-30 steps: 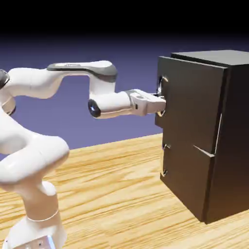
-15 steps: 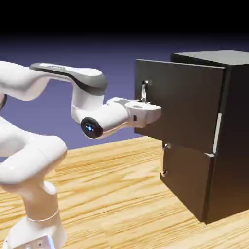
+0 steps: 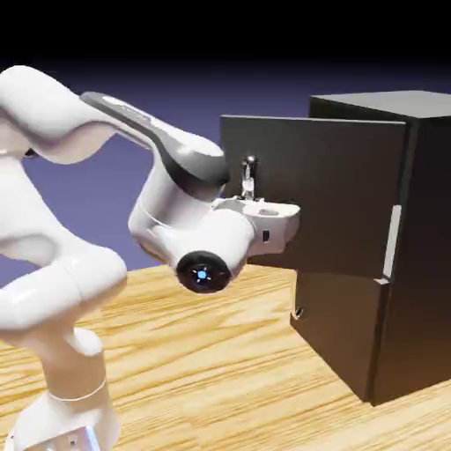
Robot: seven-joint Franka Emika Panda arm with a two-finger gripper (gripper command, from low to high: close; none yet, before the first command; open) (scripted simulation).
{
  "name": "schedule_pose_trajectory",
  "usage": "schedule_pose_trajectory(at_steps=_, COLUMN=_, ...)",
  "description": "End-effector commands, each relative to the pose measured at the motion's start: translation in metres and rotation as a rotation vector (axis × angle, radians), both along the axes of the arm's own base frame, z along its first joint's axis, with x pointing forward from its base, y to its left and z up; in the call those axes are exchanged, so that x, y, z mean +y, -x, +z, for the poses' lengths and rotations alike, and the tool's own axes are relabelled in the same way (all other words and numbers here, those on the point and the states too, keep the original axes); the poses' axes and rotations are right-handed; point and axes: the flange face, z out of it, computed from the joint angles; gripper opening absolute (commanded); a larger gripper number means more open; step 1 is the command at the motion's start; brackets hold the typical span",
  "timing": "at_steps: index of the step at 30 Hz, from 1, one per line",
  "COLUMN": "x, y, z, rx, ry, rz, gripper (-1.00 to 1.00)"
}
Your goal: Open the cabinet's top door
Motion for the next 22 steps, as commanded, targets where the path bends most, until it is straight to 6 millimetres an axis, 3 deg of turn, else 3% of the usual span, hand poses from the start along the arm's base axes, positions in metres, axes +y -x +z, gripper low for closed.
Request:
schedule_pose_trajectory(at_steps=1, x=-0.008, y=0.000, z=0.000, rx=0.000, ry=0.000, rz=0.024, gripper=-1.00)
schedule_pose_trajectory(at_steps=10, x=-0.078, y=-0.005, z=0.000, rx=0.000, ry=0.000, rz=0.263, gripper=-1.00)
schedule_pose_trajectory(at_steps=20, x=-0.148, y=-0.029, z=0.000, rx=0.000, ry=0.000, rz=0.513, gripper=-1.00)
schedule_pose_trajectory(at_steps=21, x=-0.148, y=-0.029, z=0.000, rx=0.000, ry=0.000, rz=0.513, gripper=1.00)
schedule_pose_trajectory(at_steps=22, x=-0.148, y=-0.029, z=0.000, rx=0.000, ry=0.000, rz=0.513, gripper=1.00)
